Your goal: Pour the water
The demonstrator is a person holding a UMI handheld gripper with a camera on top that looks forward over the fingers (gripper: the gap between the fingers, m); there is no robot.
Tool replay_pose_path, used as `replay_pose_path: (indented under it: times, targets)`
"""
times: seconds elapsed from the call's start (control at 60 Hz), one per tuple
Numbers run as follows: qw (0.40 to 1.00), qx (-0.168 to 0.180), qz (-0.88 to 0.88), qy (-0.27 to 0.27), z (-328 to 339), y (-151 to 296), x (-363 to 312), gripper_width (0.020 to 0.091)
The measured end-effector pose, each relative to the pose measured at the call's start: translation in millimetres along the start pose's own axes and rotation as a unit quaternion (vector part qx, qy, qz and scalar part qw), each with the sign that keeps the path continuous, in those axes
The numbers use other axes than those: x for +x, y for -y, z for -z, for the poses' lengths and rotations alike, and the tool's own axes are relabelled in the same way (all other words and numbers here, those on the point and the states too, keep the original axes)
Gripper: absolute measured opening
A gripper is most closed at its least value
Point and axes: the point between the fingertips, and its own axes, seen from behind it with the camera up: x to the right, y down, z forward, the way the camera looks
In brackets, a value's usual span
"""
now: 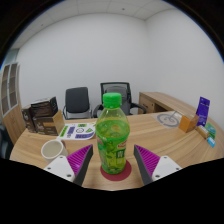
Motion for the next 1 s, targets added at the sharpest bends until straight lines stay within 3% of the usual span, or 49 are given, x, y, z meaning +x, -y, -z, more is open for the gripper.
replay_pose_path:
  times: [0.217, 0.35, 0.7, 1.0]
  targets:
    - [0.998, -0.068, -0.001, -0.005, 101, -30, -14, 0.0825]
    - [0.995, -0.097, 0.009, 0.0, 164, -20, -36, 0.0817]
    - [1.0, -0.01, 0.014, -0.014, 252, 52, -95, 0.0826]
    - [1.0, -0.001, 0.014, -0.001, 281, 57, -125, 0.0817]
